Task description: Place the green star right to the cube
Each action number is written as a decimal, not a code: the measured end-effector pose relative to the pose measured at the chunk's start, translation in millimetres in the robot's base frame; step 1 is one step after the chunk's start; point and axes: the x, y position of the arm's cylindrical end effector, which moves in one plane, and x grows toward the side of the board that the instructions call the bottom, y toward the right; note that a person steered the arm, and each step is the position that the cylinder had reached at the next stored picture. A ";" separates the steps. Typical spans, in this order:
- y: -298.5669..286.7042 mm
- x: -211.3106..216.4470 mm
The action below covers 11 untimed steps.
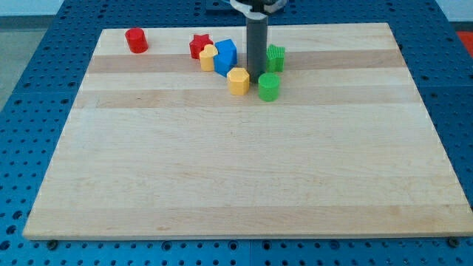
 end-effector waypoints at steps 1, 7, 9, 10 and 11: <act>38.7 0.6; 23.2 -52.8; 21.3 -51.5; 10.1 -52.0; -0.7 -57.5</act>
